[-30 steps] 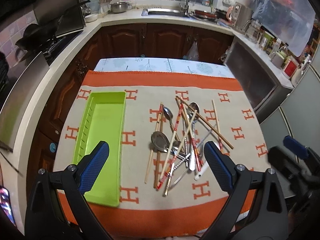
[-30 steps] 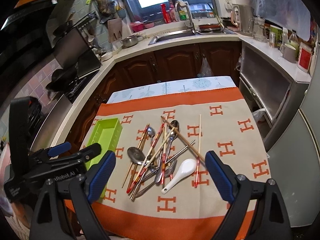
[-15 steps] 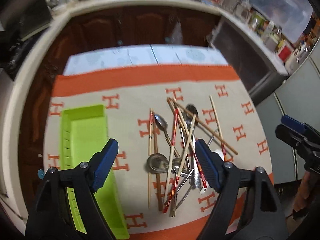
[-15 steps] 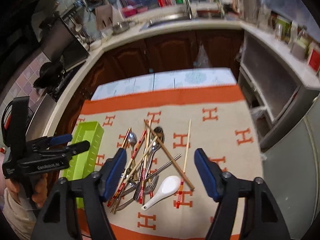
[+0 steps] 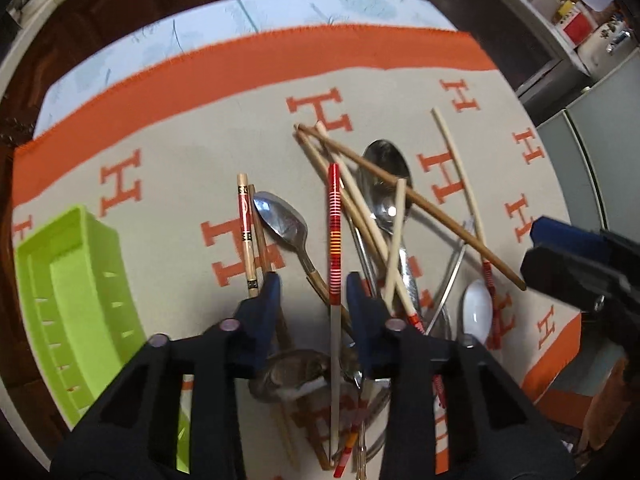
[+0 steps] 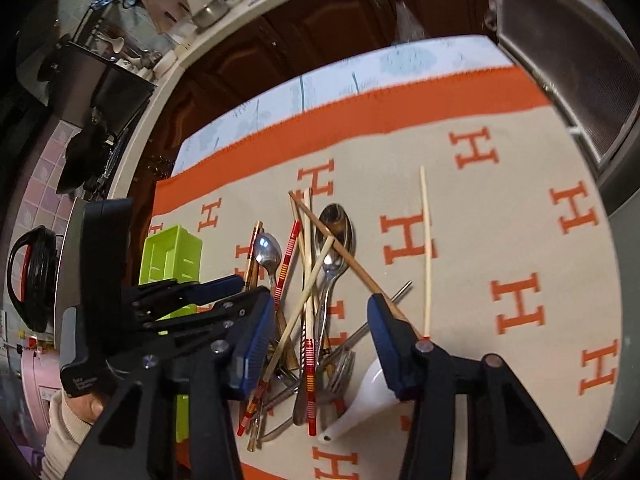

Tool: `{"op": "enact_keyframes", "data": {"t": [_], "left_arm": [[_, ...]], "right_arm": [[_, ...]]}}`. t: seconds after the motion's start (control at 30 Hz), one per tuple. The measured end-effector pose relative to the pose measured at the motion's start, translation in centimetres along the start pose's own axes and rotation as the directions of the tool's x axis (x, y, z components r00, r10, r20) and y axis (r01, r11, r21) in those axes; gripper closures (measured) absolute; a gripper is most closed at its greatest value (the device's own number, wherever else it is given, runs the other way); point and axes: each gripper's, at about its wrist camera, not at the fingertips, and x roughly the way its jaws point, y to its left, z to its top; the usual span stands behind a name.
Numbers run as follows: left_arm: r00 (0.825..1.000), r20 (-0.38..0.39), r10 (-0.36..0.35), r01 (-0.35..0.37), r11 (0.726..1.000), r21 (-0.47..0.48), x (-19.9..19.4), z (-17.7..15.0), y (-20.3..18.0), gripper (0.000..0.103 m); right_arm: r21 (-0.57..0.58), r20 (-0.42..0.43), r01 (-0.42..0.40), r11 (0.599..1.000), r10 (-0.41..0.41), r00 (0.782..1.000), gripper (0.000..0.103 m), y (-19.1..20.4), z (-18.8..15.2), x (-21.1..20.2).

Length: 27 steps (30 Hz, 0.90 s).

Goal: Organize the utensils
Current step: 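Grasp a red-striped chopstick with the left tool while the right tool grasps a plain wooden chopstick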

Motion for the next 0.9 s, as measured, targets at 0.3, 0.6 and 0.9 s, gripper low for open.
{"op": "enact_keyframes", "data": {"t": [0.3, 0.6, 0.9], "left_arm": [[0.998, -0.050, -0.033, 0.033, 0.999, -0.012, 1.6, -0.2, -0.2, 0.089], [0.996, -0.082, -0.041, 0.040, 0.999, -0.008, 1.9, -0.5, -1.2, 0.090], [0.996, -0.067, -0.051, 0.050, 0.998, -0.024, 2.2, -0.8, -1.2, 0.099]], "right_arm": [[0.023, -0.032, -0.017, 1.000, 0.017, 0.999, 0.055, -0.4, 0.1, 1.3], [0.016, -0.037, -0.018, 1.000, 0.019, 0.999, 0.055, -0.1, -0.2, 1.6], [0.004, -0.046, -0.025, 1.000, 0.025, 0.999, 0.059, 0.6, -0.4, 2.0]]}}
